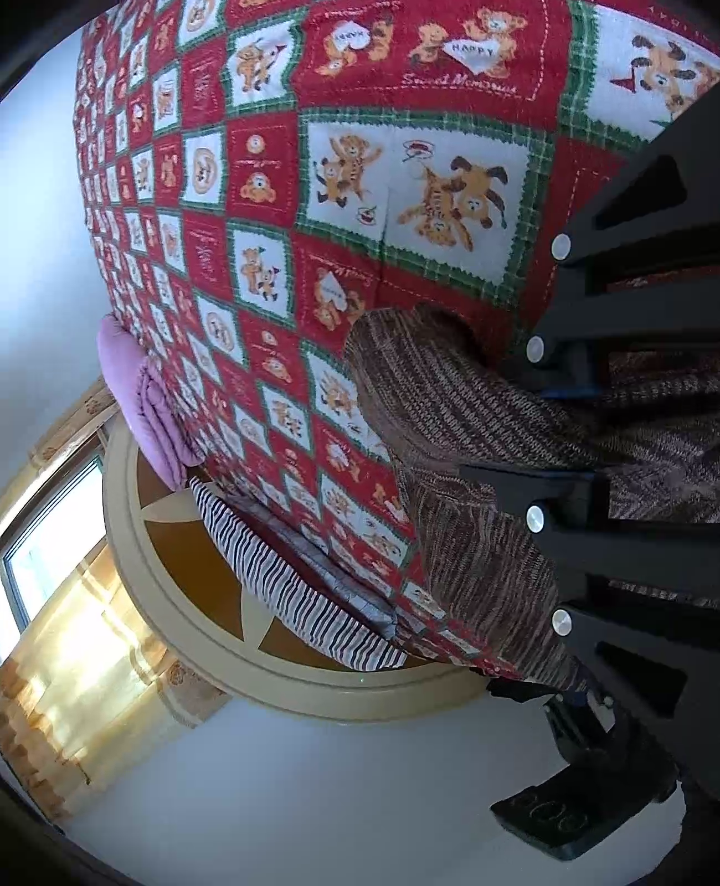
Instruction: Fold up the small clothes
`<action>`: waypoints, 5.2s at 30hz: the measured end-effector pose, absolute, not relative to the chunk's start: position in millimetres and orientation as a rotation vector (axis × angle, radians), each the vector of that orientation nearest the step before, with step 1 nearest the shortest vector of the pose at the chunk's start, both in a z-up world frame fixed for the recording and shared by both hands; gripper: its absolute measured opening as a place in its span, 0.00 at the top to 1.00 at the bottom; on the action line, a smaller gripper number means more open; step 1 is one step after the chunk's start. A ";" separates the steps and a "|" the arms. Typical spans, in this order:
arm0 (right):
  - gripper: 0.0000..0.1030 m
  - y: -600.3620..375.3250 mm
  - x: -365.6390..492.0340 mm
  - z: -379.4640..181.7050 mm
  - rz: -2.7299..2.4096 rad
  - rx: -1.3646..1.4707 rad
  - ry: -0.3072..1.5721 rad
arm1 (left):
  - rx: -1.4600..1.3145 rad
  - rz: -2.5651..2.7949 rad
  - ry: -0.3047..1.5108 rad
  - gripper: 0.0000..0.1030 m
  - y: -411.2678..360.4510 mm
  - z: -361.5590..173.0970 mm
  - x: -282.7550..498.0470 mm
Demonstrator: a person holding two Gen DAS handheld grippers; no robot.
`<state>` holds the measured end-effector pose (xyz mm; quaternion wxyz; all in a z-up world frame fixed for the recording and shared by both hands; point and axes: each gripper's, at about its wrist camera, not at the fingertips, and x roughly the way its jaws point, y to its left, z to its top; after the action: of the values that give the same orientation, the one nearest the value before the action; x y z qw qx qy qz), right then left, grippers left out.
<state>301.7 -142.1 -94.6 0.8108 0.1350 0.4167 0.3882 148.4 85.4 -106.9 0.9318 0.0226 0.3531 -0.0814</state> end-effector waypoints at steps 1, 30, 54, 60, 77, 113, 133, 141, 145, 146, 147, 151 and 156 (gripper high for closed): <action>0.83 -142.0 302.1 -96.2 0.829 0.290 0.894 | 0.047 -0.164 0.729 0.78 85.6 -108.9 148.1; 0.79 -153.8 316.5 -121.2 0.665 0.239 0.950 | -0.034 -0.087 0.731 0.39 105.2 -119.0 146.0; 0.54 -192.7 184.8 -121.1 0.581 0.169 0.993 | -0.063 0.069 0.728 0.06 123.8 -139.0 167.4; 0.54 -140.6 167.4 -75.1 0.793 0.035 0.794 | -0.024 0.049 0.707 0.02 107.4 -131.5 152.6; 0.54 -141.2 173.5 -104.6 0.639 0.009 0.872 | -0.024 0.084 0.751 0.00 103.4 -130.6 139.4; 0.39 -133.4 65.5 -4.4 0.537 -0.118 0.481 | -0.004 0.063 0.527 0.00 87.5 -42.5 83.6; 0.39 -132.4 64.0 -4.9 0.534 -0.104 0.485 | -0.003 0.064 0.528 0.00 86.4 -42.7 83.7; 0.39 -133.2 63.4 -5.2 0.533 -0.103 0.486 | -0.004 0.066 0.529 0.00 85.6 -42.7 83.9; 0.39 -132.9 62.8 -5.9 0.533 -0.101 0.490 | -0.004 0.066 0.529 0.00 85.3 -42.6 84.1; 0.39 -133.0 62.5 -6.2 0.533 -0.101 0.490 | -0.004 0.066 0.529 0.00 85.3 -42.6 84.1; 0.39 -133.0 62.4 -6.2 0.532 -0.101 0.490 | -0.005 0.065 0.529 0.00 85.3 -42.6 84.0; 0.39 -132.9 62.1 -6.4 0.531 -0.101 0.490 | -0.004 0.065 0.530 0.00 84.9 -42.8 84.5; 0.39 -132.9 62.1 -6.5 0.531 -0.101 0.491 | 0.006 0.058 0.541 0.00 80.5 -47.4 82.1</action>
<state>62.1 -132.9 -6.5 0.9341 -0.0493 0.2399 0.2597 82.1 80.5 -47.4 0.9632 0.0029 0.2671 0.0288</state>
